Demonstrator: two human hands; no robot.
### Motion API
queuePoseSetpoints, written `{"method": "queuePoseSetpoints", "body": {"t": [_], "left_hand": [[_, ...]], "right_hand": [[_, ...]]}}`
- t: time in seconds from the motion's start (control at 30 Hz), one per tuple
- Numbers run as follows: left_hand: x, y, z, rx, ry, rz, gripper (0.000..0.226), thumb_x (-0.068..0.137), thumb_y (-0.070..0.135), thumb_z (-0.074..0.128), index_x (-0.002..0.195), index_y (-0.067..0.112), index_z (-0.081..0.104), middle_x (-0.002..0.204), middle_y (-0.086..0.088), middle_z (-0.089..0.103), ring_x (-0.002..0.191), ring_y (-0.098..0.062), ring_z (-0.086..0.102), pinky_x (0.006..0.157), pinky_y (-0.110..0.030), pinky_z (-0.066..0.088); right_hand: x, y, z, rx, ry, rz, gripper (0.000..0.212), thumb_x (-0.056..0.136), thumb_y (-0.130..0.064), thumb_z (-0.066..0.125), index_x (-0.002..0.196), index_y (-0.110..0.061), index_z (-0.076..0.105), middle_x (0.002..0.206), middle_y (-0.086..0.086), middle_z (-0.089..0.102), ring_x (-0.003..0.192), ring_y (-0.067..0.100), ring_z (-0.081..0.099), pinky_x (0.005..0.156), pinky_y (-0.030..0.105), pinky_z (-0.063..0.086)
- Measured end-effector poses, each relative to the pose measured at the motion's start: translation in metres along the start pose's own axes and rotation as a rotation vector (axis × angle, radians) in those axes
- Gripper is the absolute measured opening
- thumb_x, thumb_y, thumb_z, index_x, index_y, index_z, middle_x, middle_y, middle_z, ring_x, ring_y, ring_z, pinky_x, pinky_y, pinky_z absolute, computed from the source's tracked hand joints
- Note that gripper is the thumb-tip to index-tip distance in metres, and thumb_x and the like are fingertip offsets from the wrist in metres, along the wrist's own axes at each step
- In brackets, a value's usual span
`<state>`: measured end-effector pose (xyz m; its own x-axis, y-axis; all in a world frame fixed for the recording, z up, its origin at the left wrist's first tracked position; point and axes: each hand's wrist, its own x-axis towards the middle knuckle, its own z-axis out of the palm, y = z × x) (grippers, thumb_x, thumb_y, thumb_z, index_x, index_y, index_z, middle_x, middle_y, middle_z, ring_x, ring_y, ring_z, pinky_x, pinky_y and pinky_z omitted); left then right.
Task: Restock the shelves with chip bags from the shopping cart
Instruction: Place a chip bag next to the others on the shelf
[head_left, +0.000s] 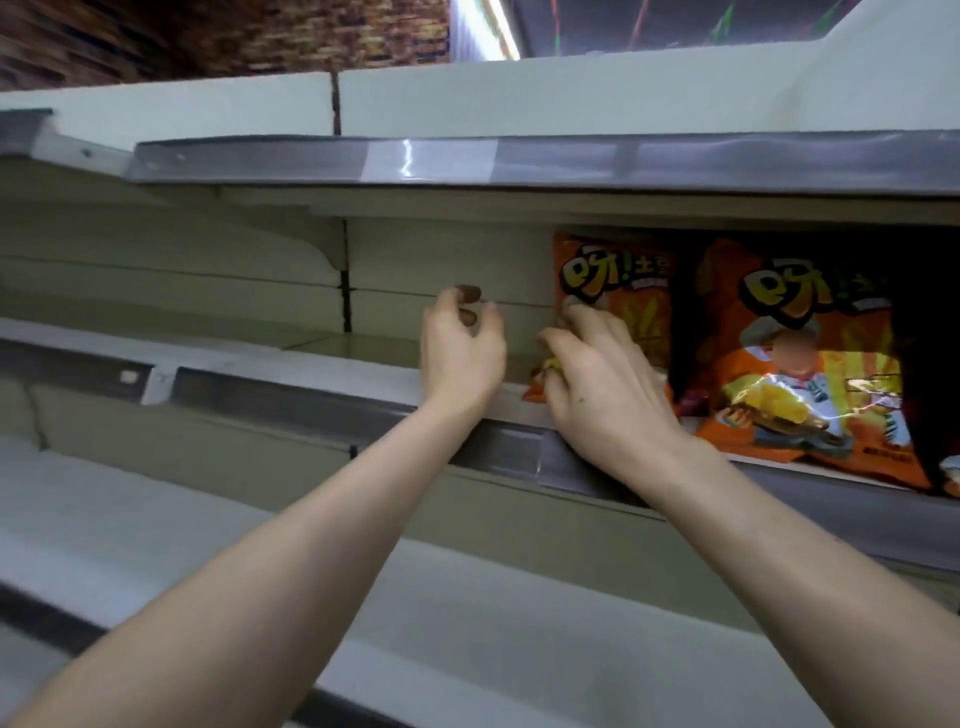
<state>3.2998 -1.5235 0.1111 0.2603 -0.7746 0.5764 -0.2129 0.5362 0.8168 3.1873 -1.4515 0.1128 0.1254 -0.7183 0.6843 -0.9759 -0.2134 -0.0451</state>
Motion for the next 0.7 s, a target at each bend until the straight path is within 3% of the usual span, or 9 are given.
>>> {"method": "queuePoseSetpoints", "body": {"t": [0.1,0.2,0.3,0.43,0.53,0.7], "left_hand": [[-0.015,-0.006,-0.039,-0.104,0.114,-0.067,0.010,0.094,0.022,0.055,0.104,0.021,0.056,0.087,0.002,0.057,0.085,-0.023,0.060,0.085,-0.050,0.053],[-0.036,-0.013,-0.085,-0.098,0.218,-0.094,0.007,0.094,0.017,0.056,0.101,0.019,0.057,0.081,0.002,0.058,0.075,-0.019,0.057,0.077,-0.041,0.051],[-0.055,-0.028,-0.135,-0.051,0.280,-0.176,0.006,0.095,0.015,0.055,0.100,0.017,0.057,0.081,0.001,0.058,0.071,-0.016,0.055,0.070,-0.035,0.047],[-0.077,-0.056,-0.200,0.111,0.298,-0.316,0.011,0.095,0.017,0.054,0.105,0.019,0.055,0.095,-0.001,0.060,0.082,-0.019,0.059,0.075,-0.034,0.049],[-0.093,-0.081,-0.249,0.225,0.320,-0.446,0.013,0.094,0.017,0.054,0.107,0.019,0.055,0.093,0.000,0.060,0.080,-0.019,0.059,0.071,-0.030,0.049],[-0.131,-0.122,-0.326,0.400,0.332,-0.679,0.020,0.092,0.015,0.054,0.112,0.014,0.055,0.093,-0.005,0.059,0.077,-0.023,0.057,0.059,-0.027,0.048]], "right_hand": [[-0.006,-0.027,0.014,0.094,0.020,-0.119,0.039,0.081,-0.007,0.057,0.118,0.000,0.064,0.132,0.025,0.052,0.122,0.043,0.046,0.099,0.050,0.044],[-0.016,-0.067,0.025,0.214,0.004,-0.228,0.035,0.080,-0.006,0.058,0.113,0.000,0.066,0.128,0.023,0.055,0.120,0.042,0.049,0.095,0.050,0.046],[-0.031,-0.108,0.042,0.291,-0.055,-0.335,0.032,0.088,-0.007,0.057,0.119,-0.003,0.064,0.132,0.015,0.053,0.125,0.033,0.046,0.100,0.045,0.042],[-0.053,-0.161,0.070,0.375,-0.189,-0.461,0.036,0.092,-0.009,0.052,0.127,-0.006,0.059,0.136,0.012,0.049,0.130,0.028,0.040,0.105,0.041,0.037],[-0.070,-0.203,0.092,0.418,-0.303,-0.541,0.036,0.095,-0.012,0.048,0.129,-0.008,0.058,0.139,0.010,0.045,0.132,0.027,0.036,0.108,0.039,0.032],[-0.105,-0.273,0.133,0.455,-0.494,-0.635,0.036,0.097,-0.018,0.044,0.130,-0.012,0.055,0.136,0.007,0.046,0.127,0.029,0.038,0.102,0.037,0.035]]}}
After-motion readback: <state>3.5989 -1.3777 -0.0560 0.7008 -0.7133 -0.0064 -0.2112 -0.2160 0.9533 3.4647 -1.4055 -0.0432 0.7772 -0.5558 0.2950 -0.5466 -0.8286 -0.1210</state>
